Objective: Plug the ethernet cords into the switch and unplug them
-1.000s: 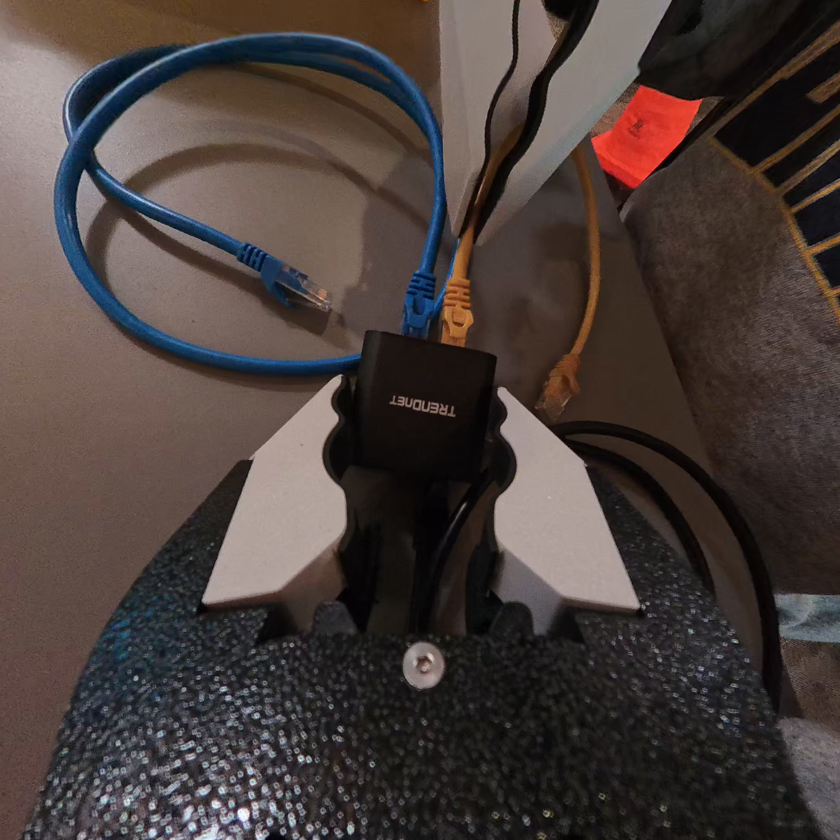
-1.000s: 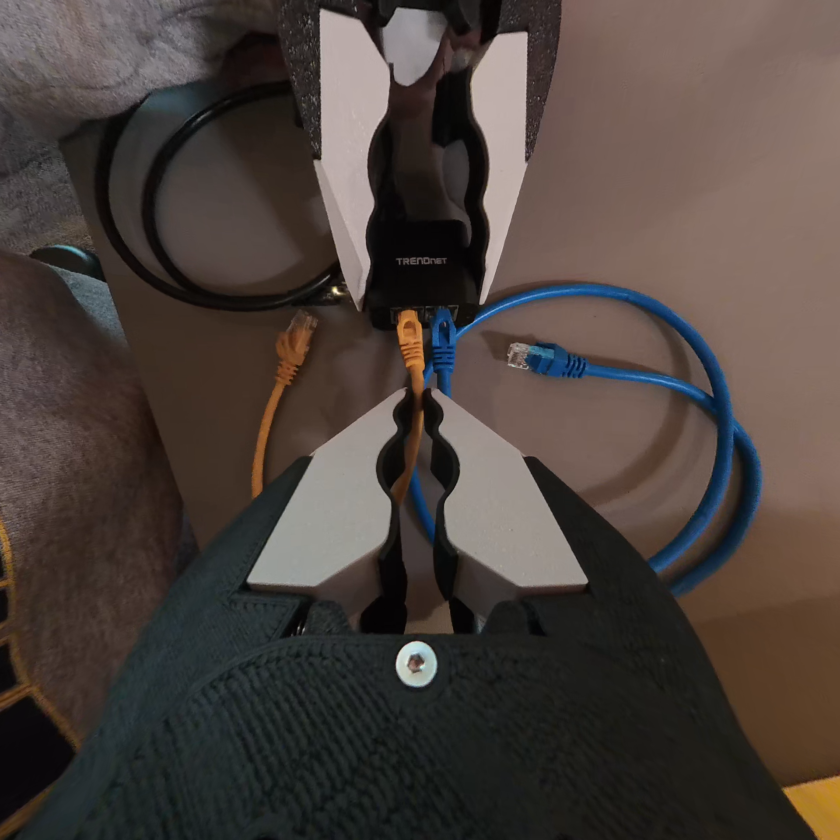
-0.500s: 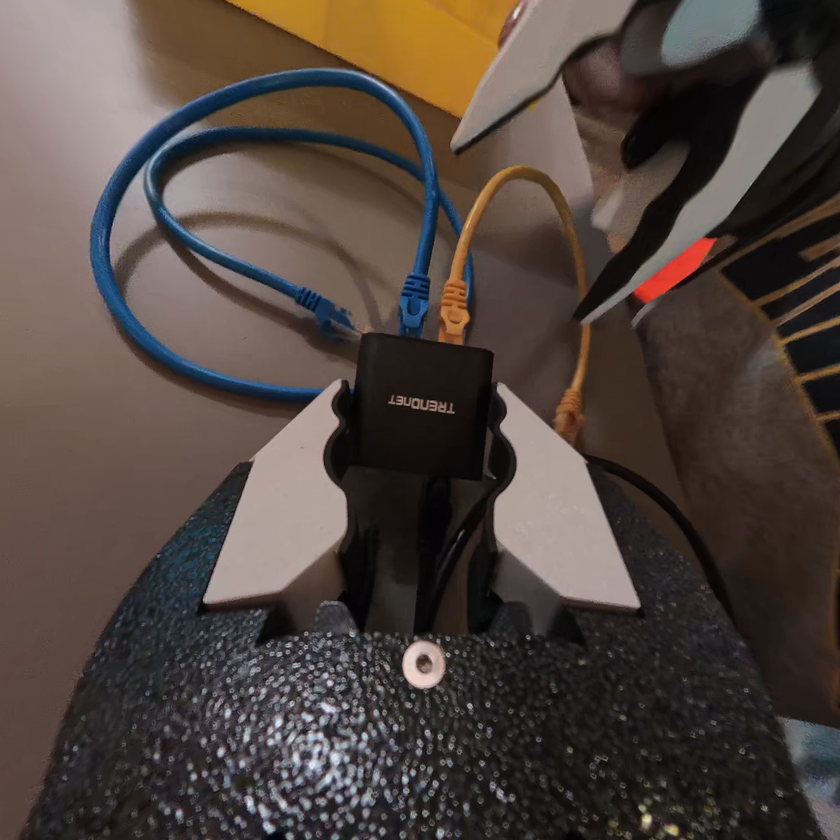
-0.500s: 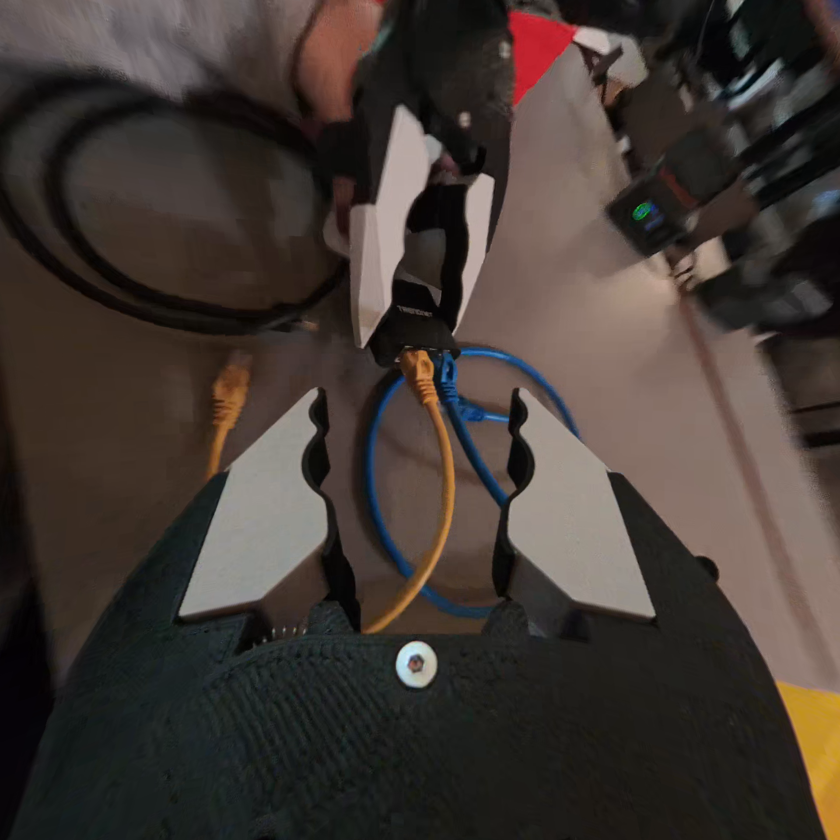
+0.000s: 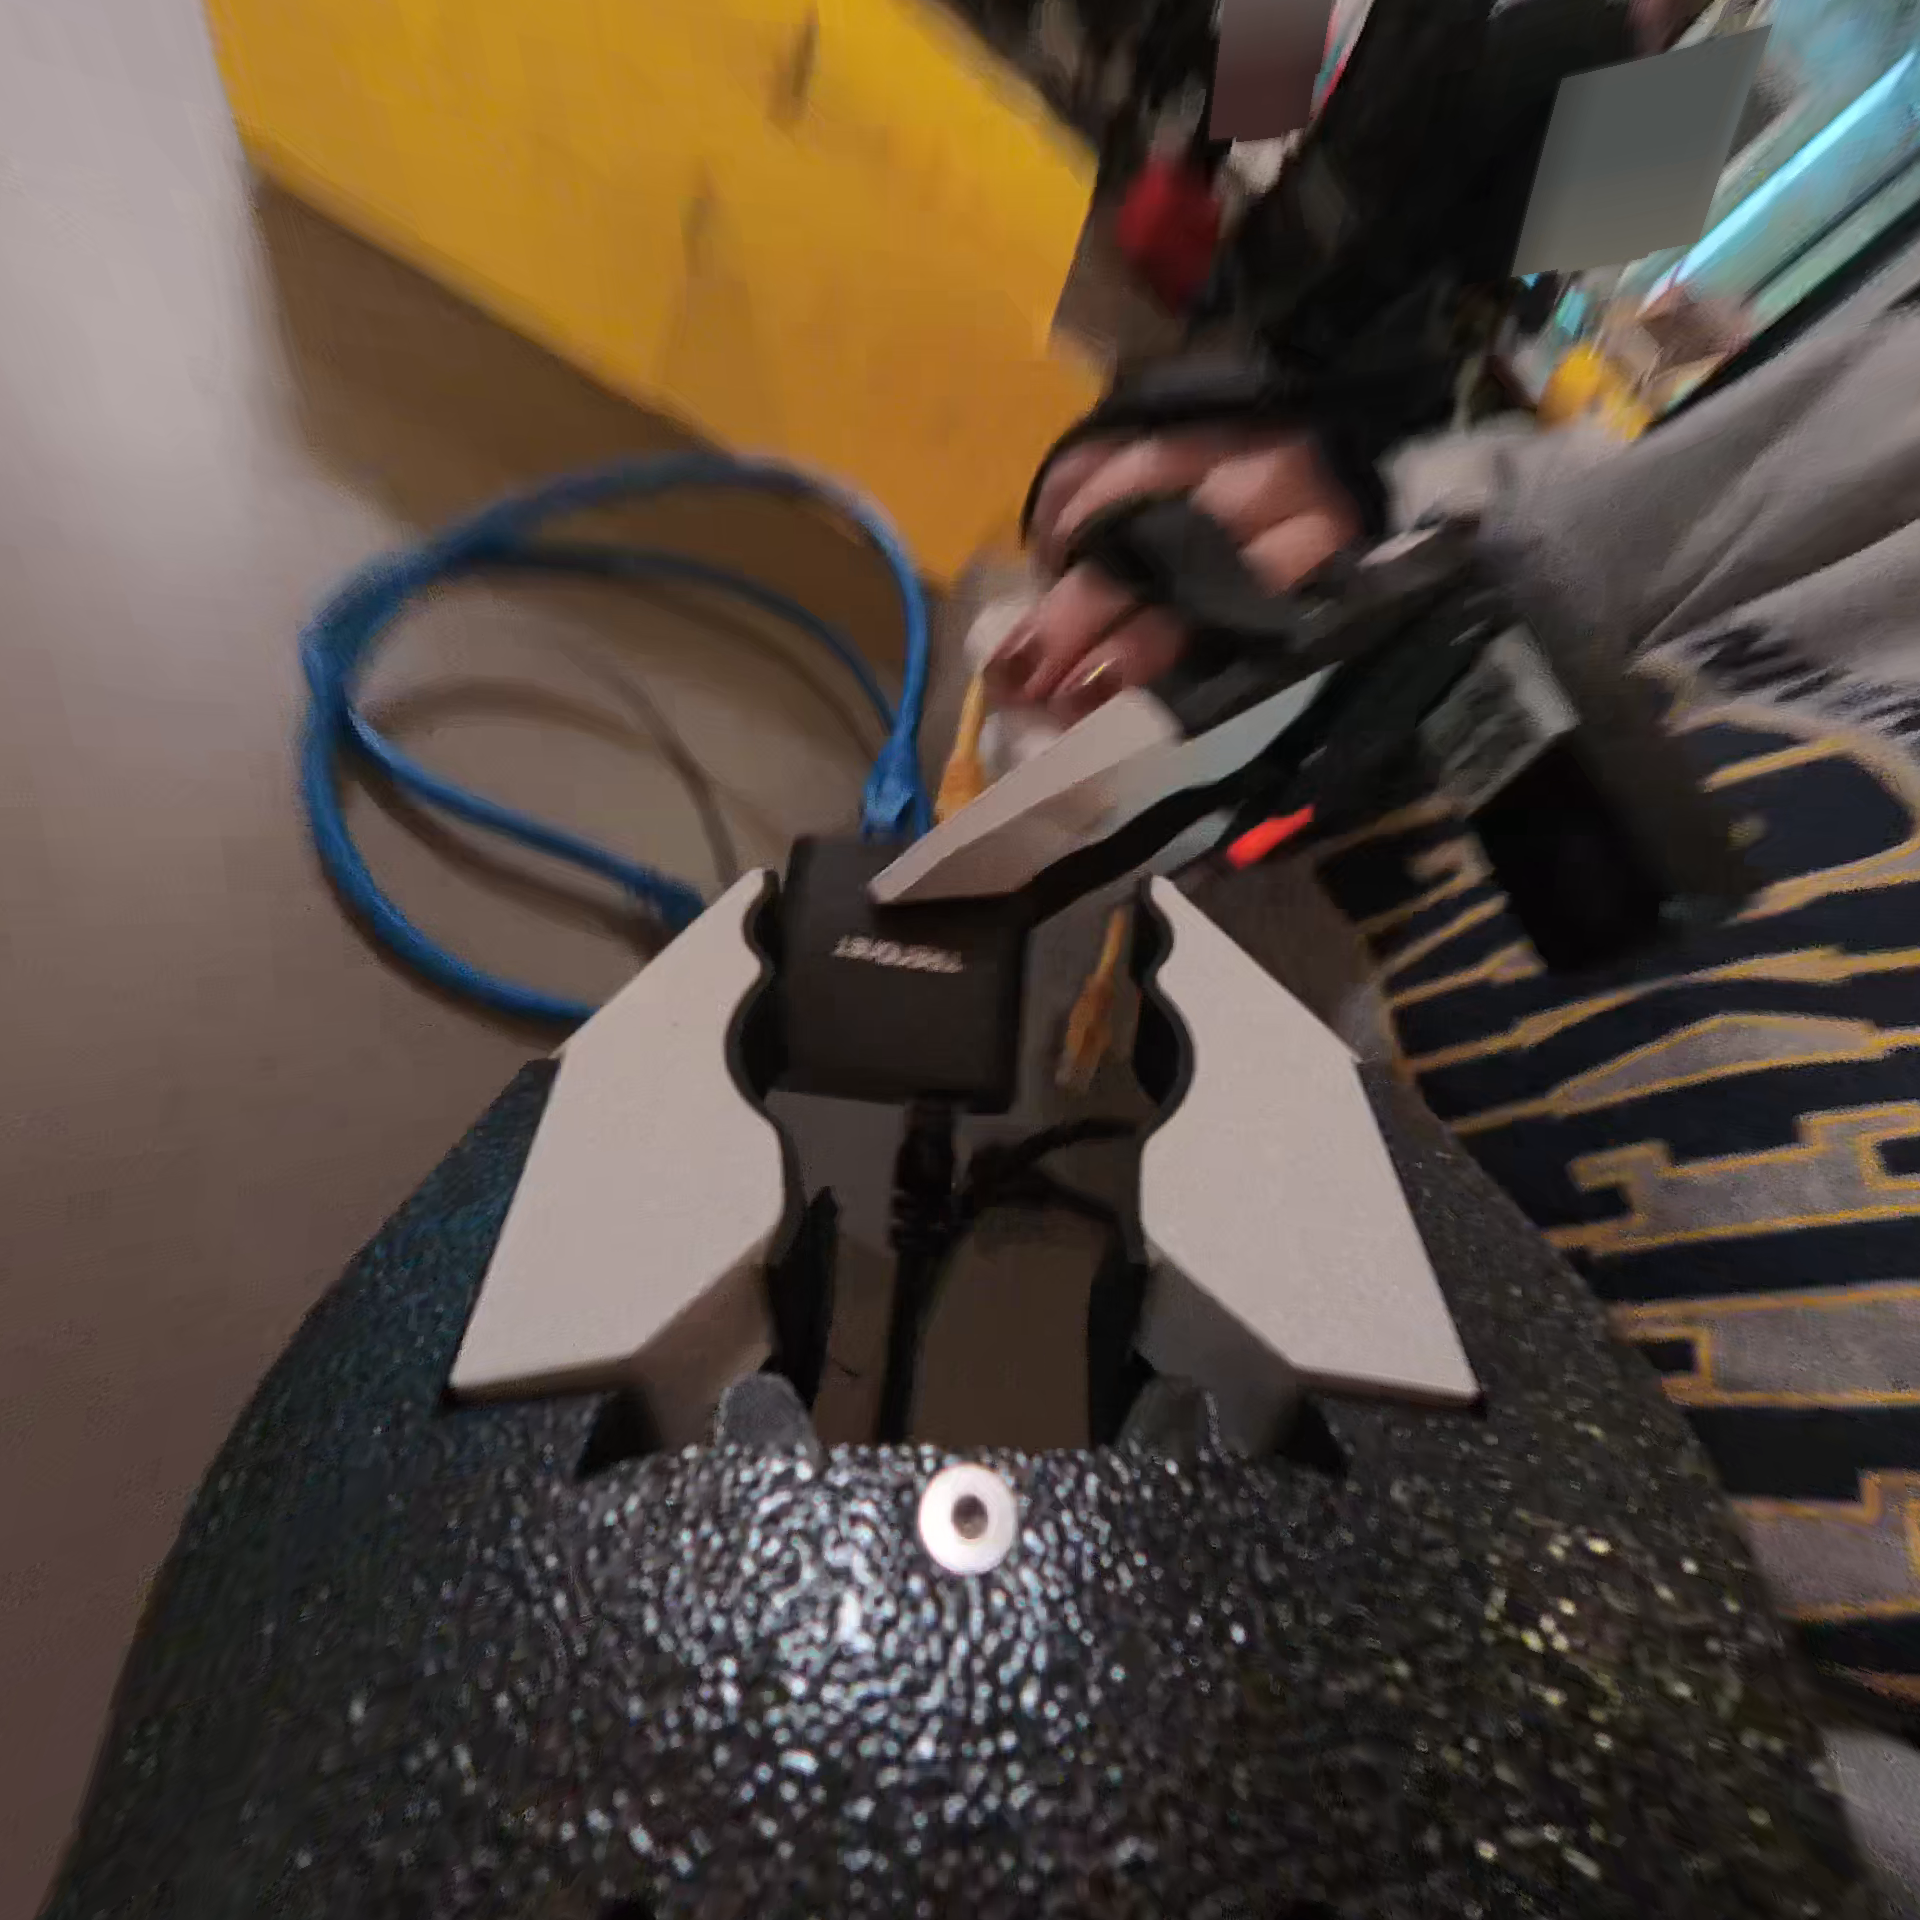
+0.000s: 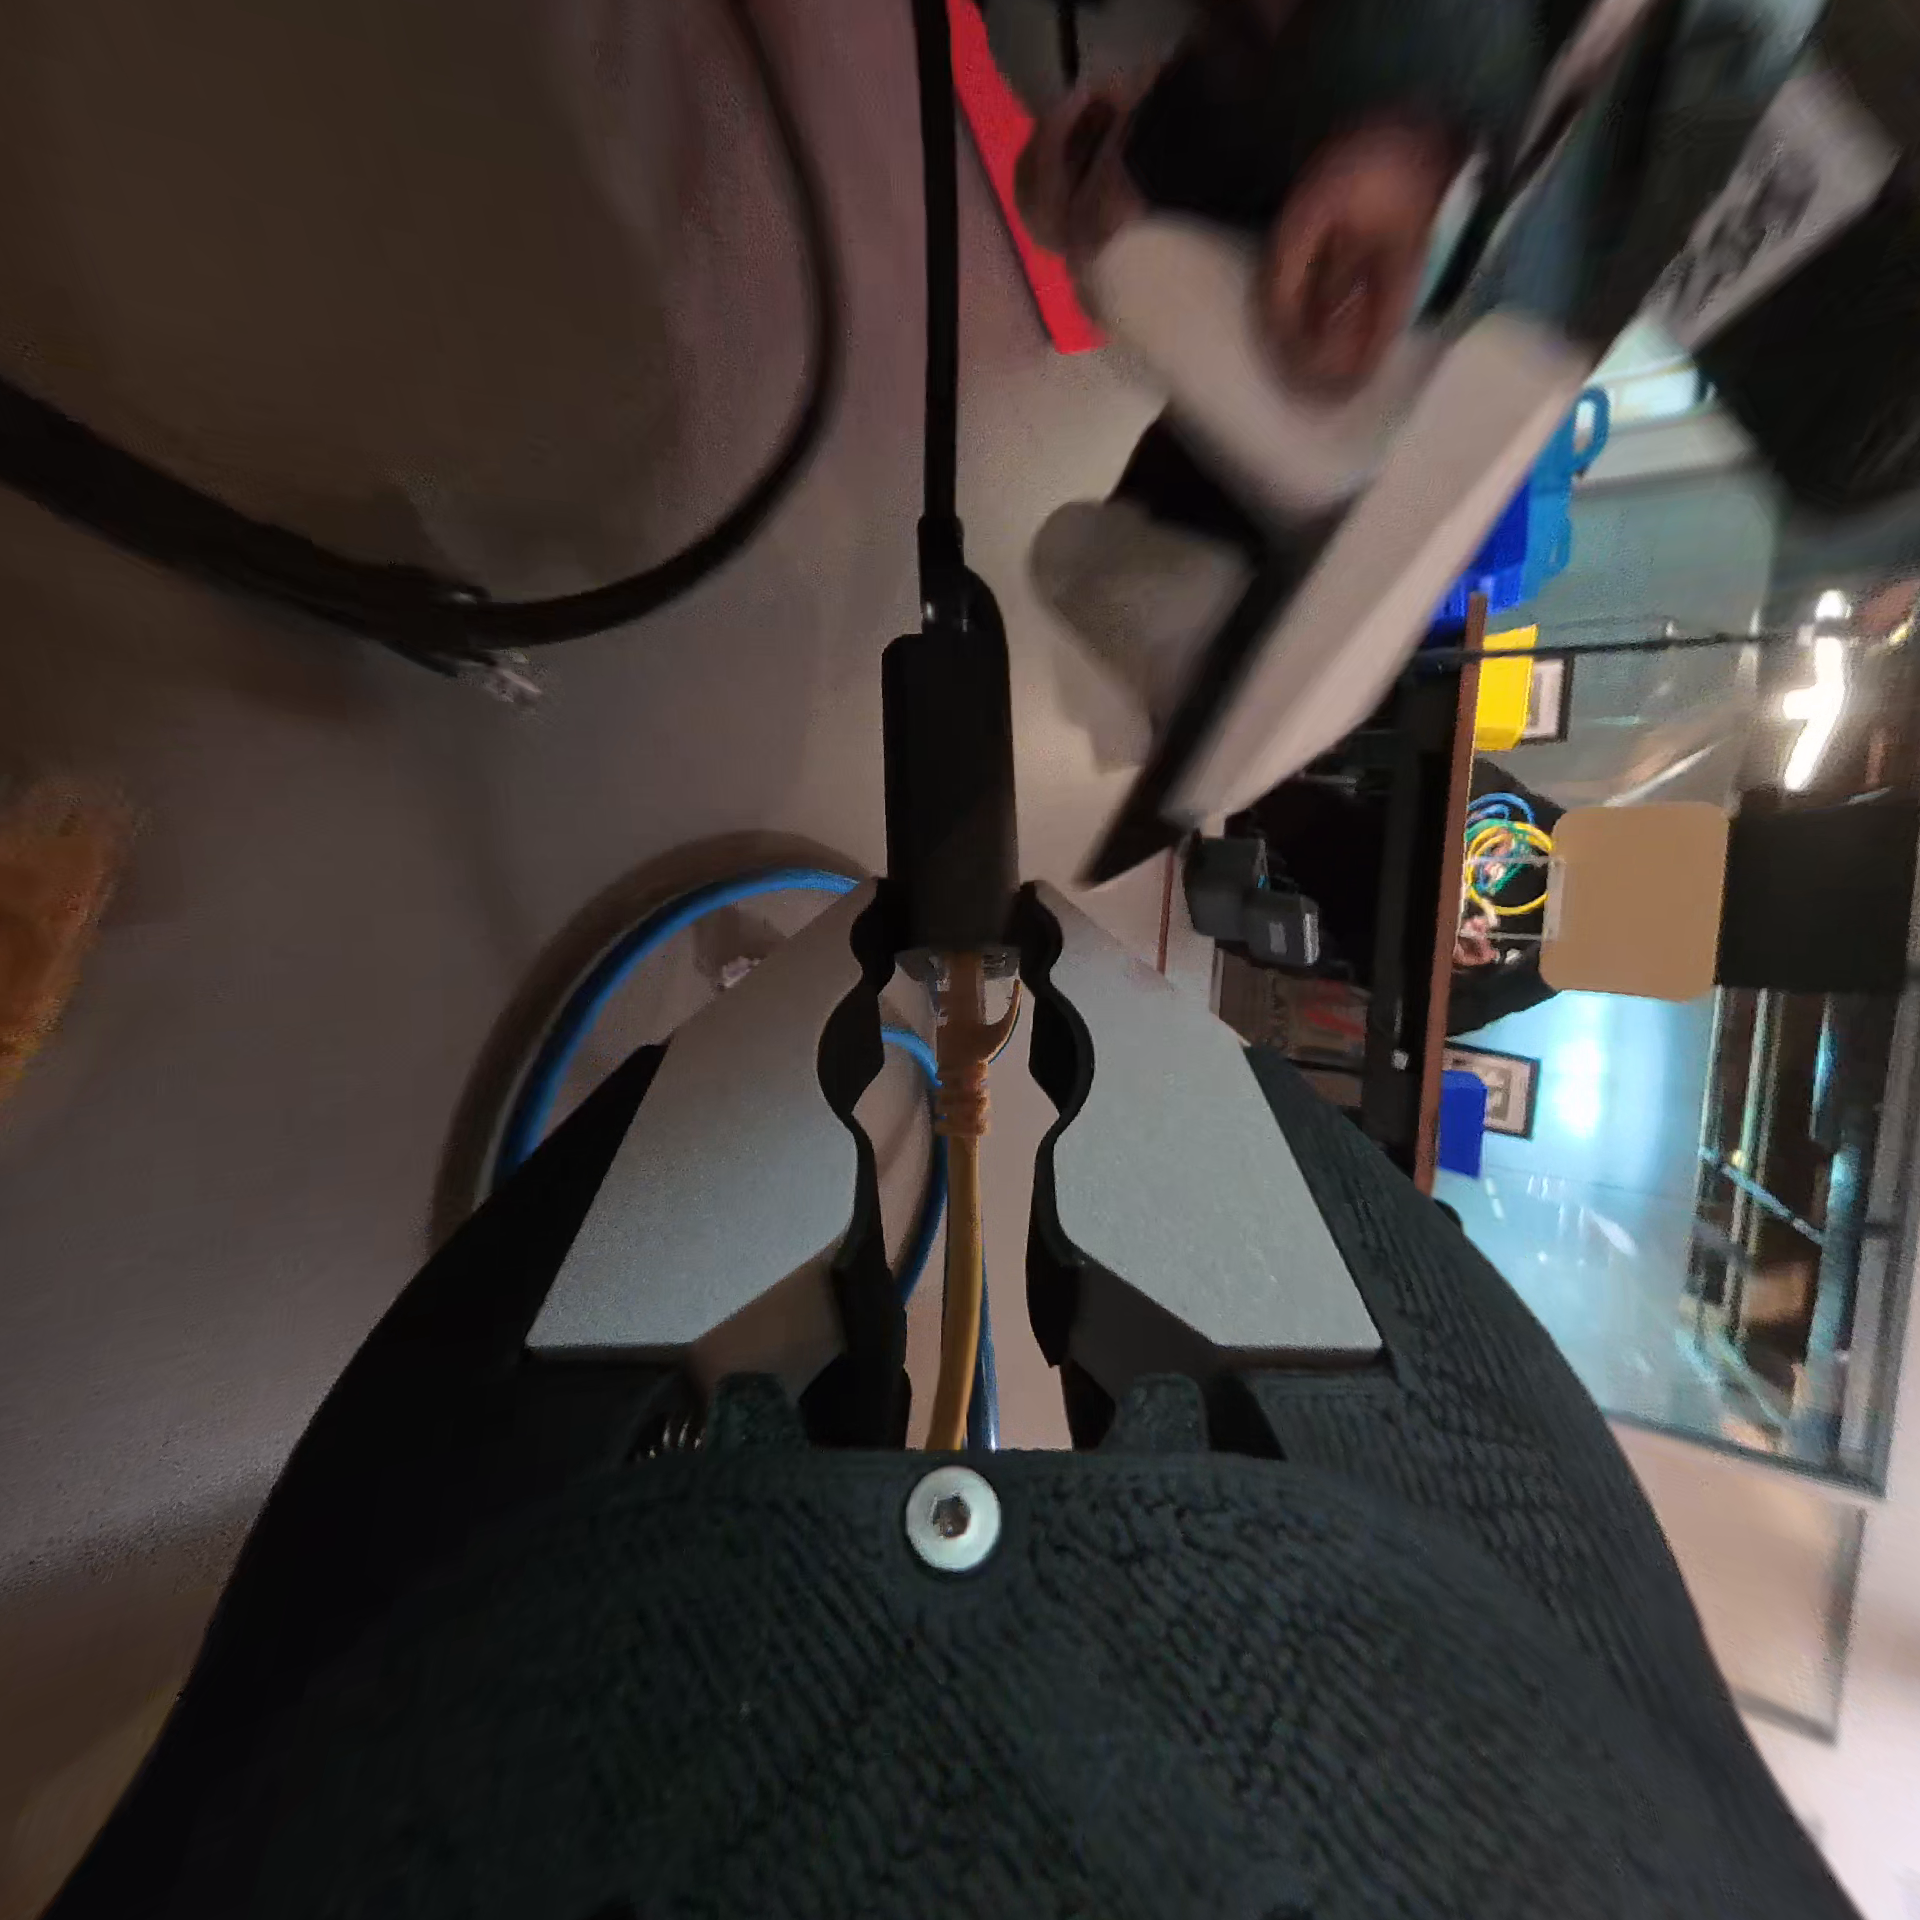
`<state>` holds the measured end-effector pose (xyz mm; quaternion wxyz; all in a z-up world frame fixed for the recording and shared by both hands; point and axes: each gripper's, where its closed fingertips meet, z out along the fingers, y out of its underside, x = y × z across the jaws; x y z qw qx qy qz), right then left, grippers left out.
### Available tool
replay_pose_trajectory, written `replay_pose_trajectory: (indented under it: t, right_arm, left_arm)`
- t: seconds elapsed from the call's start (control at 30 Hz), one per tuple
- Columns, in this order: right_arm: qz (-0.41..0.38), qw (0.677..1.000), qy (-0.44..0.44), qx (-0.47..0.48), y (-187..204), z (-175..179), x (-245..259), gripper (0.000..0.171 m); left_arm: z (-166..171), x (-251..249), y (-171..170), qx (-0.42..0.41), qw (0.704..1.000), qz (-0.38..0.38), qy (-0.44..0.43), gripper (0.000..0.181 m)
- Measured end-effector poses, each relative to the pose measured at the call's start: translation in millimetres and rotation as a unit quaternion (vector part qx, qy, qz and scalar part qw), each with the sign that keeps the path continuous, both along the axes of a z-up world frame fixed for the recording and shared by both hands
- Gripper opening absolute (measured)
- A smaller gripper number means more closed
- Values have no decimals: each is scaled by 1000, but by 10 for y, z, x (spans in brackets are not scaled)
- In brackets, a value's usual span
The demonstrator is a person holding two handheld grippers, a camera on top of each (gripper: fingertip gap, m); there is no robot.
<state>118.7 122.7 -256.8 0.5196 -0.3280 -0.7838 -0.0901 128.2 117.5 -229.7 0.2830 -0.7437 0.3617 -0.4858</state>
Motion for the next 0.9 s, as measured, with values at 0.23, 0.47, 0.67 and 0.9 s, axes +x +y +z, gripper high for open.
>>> replay_pose_trajectory:
  t: [0.23,0.47,0.67,0.9]
  right_arm:
    - [-53,982,167,-67,407,885,205,22]
    - [-65,935,333,-101,826,2266,604,22]
    - [-69,916,386,-87,1204,3295,1064,22]
    - [-100,893,433,-67,1559,4376,1739,22]
  left_arm:
    - [1655,-1085,401,197,926,300,-117,71]
    - [2263,-1741,166,303,826,461,-116,65]
    - [1907,-1519,207,332,822,456,-77,62]
    - [1112,-1194,501,324,836,443,-24,63]
